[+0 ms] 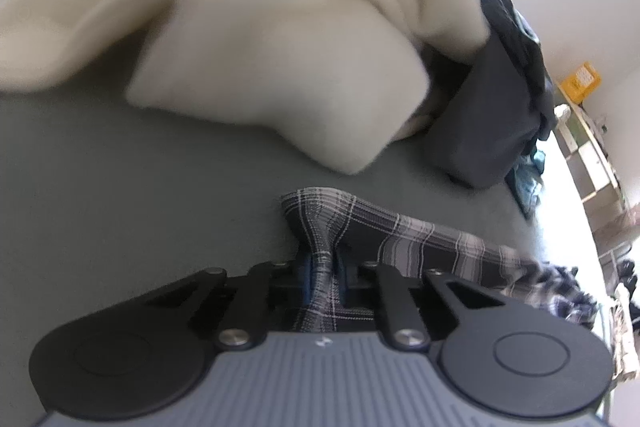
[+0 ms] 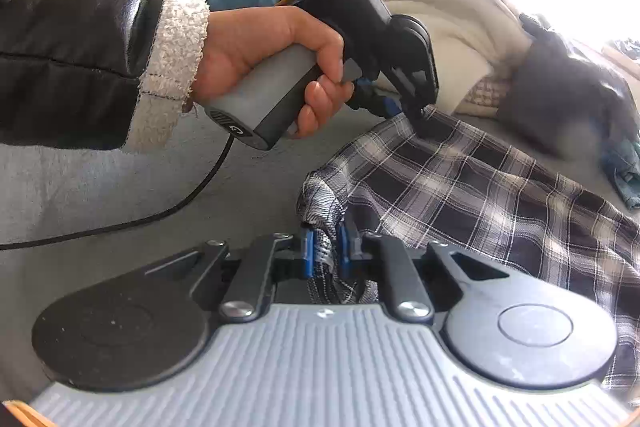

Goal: Fold clothes
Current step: 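Grasp the plaid pants edge with the right gripper while the left gripper grasps beside it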

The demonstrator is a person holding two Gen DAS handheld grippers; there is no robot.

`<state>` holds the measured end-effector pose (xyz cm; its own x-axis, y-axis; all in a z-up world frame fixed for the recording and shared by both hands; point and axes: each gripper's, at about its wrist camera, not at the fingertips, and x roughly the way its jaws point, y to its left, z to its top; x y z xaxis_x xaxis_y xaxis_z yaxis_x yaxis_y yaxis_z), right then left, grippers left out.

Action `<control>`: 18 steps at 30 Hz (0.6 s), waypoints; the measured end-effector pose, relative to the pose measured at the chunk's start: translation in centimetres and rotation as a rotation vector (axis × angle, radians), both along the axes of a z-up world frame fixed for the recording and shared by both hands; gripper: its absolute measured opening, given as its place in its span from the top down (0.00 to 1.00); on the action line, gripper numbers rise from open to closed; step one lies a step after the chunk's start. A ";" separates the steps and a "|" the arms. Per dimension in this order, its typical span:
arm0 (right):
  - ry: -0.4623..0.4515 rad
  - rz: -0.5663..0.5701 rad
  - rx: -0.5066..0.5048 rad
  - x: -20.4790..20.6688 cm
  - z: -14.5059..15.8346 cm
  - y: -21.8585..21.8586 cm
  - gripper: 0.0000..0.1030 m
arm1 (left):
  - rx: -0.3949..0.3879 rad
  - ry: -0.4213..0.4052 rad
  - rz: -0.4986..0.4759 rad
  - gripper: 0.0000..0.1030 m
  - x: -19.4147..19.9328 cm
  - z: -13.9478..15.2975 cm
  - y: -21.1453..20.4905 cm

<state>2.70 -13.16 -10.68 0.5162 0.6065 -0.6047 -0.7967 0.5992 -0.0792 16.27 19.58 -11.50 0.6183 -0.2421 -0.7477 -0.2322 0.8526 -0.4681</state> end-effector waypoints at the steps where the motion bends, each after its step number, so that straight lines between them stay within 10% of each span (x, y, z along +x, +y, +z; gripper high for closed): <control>1: 0.004 -0.003 0.003 0.1 0.0 0.0 0.90 | -0.010 0.000 0.008 0.89 0.1 0.0 -0.2; 18: 0.084 -0.096 0.106 1.9 1.2 -2.2 0.90 | -0.109 -0.038 0.046 0.93 0.8 1.7 -8.8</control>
